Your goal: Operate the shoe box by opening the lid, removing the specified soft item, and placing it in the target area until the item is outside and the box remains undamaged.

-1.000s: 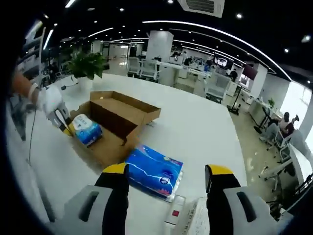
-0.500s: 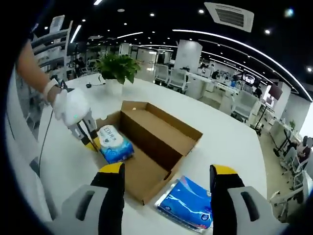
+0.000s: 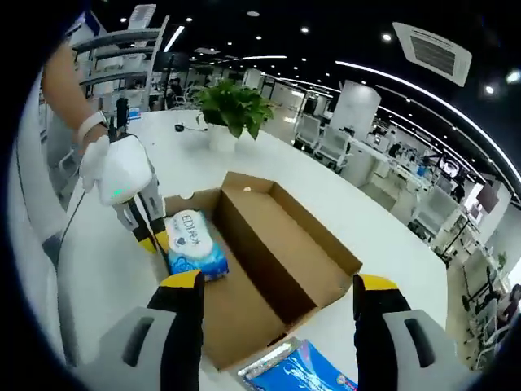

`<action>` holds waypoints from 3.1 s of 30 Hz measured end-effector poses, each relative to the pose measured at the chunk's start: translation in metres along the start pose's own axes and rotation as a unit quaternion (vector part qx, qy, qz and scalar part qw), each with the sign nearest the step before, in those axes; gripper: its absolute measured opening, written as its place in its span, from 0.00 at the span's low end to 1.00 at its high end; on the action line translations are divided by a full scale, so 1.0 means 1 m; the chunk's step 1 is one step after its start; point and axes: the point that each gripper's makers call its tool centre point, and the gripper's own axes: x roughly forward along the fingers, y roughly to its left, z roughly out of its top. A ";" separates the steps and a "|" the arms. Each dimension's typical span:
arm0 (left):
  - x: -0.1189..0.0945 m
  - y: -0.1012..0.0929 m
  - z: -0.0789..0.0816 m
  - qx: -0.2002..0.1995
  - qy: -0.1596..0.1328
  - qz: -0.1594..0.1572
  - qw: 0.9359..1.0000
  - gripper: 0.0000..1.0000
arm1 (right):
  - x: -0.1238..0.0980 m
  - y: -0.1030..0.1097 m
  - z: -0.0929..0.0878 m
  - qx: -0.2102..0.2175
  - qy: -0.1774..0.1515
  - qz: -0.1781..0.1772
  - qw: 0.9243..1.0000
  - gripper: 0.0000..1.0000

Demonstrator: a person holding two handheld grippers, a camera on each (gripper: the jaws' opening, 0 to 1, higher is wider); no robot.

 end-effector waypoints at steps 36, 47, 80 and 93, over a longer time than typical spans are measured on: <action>0.000 0.001 0.003 0.004 -0.013 0.001 1.000 0.04 | 0.117 0.118 -0.025 -0.137 0.069 0.335 0.930 0.69; 0.000 0.001 0.002 0.005 -0.011 -0.003 1.000 0.04 | 0.127 0.127 -0.031 -0.155 0.096 0.350 0.919 0.63; -0.001 0.000 0.002 0.010 -0.015 -0.003 1.000 0.04 | 0.126 0.113 -0.050 -0.185 0.159 0.317 0.916 0.58; -0.001 0.000 0.002 0.013 -0.017 0.001 1.000 0.04 | 0.108 0.083 -0.074 -0.189 0.172 0.301 0.919 0.58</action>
